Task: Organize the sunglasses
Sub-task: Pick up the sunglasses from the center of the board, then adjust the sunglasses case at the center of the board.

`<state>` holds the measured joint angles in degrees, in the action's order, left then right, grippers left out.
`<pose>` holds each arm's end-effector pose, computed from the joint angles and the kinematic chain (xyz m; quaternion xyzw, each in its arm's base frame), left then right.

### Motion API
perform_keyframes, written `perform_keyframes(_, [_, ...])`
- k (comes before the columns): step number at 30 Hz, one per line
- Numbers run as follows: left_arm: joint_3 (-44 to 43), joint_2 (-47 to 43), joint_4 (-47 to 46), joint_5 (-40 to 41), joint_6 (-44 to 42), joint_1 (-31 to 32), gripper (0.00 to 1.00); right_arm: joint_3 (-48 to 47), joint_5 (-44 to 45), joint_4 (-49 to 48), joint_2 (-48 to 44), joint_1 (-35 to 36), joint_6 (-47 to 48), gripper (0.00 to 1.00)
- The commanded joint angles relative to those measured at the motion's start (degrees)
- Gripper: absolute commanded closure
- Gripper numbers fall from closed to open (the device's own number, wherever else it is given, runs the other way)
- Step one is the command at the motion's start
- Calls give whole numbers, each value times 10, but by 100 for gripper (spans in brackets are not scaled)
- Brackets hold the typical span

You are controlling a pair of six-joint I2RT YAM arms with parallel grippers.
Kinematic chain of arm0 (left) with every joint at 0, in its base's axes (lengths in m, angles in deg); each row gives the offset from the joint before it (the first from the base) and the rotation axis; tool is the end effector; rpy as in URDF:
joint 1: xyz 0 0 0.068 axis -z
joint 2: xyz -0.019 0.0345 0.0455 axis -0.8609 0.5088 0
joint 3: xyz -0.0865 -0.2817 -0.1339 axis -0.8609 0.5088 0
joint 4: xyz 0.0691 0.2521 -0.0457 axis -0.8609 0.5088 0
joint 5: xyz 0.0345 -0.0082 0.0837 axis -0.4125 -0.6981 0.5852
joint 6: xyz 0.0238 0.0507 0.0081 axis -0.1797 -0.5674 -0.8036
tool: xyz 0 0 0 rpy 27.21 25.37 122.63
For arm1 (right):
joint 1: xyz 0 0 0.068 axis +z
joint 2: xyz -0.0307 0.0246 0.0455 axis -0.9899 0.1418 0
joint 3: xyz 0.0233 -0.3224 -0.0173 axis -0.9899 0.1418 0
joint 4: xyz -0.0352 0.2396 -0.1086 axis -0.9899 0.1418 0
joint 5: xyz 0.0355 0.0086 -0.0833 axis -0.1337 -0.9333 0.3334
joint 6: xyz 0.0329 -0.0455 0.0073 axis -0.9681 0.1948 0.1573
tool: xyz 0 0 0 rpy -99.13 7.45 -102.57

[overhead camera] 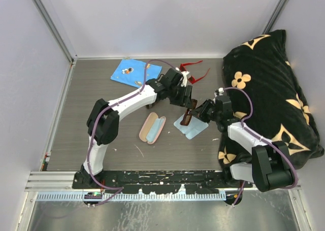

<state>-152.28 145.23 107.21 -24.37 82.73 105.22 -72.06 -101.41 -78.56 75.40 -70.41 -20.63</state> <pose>0.3492 -0.3755 0.2920 0.1937 0.8983 -0.3306 0.2151 0.2333 0.0616 0.2304 0.1910 0.8522 0.3676 0.3196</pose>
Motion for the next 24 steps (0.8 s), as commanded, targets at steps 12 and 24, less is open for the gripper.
perform_keyframes(12, [173, -261, 53, 170, -102, -70, 46, -27, -1, 70, -100, -2, 57, 99])
perform_keyframes(24, [423, -399, -19, 94, -82, -145, 43, -54, -60, 137, -132, 1, 100, 100])
